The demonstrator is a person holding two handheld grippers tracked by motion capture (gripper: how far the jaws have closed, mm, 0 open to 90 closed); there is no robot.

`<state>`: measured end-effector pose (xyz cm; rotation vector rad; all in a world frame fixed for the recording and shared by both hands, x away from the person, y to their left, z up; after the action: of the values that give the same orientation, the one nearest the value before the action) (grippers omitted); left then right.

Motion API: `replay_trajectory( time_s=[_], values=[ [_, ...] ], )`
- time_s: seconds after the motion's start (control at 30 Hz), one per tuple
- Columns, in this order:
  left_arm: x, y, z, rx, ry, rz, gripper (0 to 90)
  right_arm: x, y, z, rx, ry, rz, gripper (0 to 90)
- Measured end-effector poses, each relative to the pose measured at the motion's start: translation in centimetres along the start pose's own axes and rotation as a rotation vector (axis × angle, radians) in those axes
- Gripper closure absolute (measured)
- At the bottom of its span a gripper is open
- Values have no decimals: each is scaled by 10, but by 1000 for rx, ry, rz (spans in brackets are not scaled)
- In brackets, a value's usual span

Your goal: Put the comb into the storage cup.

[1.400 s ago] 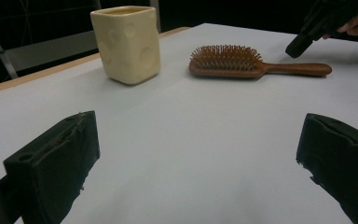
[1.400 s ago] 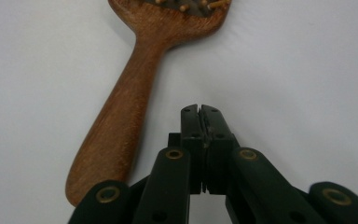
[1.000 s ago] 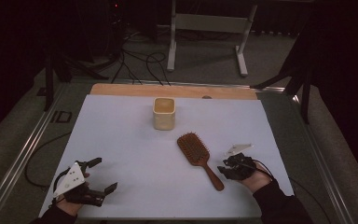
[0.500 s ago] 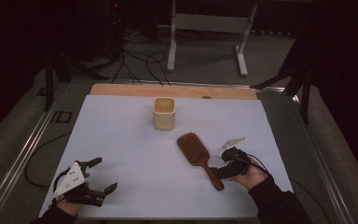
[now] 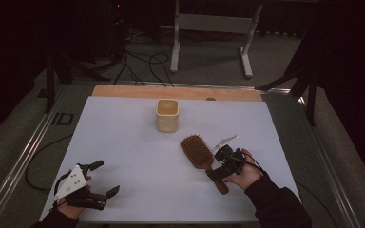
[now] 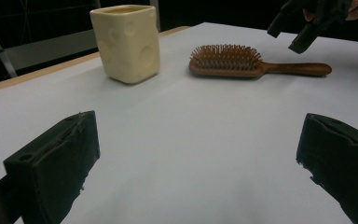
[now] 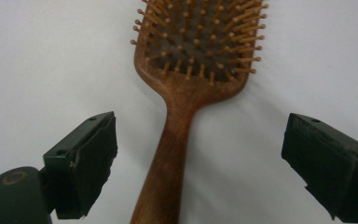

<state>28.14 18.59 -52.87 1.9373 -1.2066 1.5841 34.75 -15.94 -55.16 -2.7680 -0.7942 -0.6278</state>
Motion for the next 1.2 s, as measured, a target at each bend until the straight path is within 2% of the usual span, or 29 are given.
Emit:
replay_trajectory(
  time_s=[0.1, 0.33, 0.43, 0.53, 0.7, 0.8, 1.0, 1.07, 1.2],
  values=[
    [0, 0, 0, 2, 1, -4, 0, 6, -2, 0, 6, 5, 1, 136],
    [1, -1, 0, 1, 6, -6, 0, 15, -5, 3, -21, -20, -6, 176],
    [0, -1, 0, -1, 3, -9, 0, 15, -7, 6, -9, -62, 2, 227],
    [0, 0, -1, -3, 5, -8, 0, 13, -8, 10, 17, -123, 46, 239],
    [1, 0, -1, -4, 7, -11, 0, 8, -8, 17, 3, -178, 67, 257],
    [0, 0, 0, -5, 4, -13, 0, 4, -10, 21, 11, -214, 85, 276],
    [0, 0, 0, -4, 3, -13, 1, -2, -15, 25, 23, -275, 121, 395],
    [0, 0, 0, -5, 5, -12, 1, -5, -15, 27, 16, -294, 112, 448],
    [0, 0, 0, -8, 5, -14, 0, -7, -16, 29, 1, -319, 113, 491]
  ],
)
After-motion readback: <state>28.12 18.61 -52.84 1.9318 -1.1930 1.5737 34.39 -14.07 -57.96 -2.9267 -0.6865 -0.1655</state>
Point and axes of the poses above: each handheld gripper's, and its own axes: z roughly forward along the jaws, x roughly out of its top, y roughly to its right, the point moved 10 cm from there along z, roughly forward along the jaws, and after that the axes turned 12 degrees about z, right-handed, at the moved point
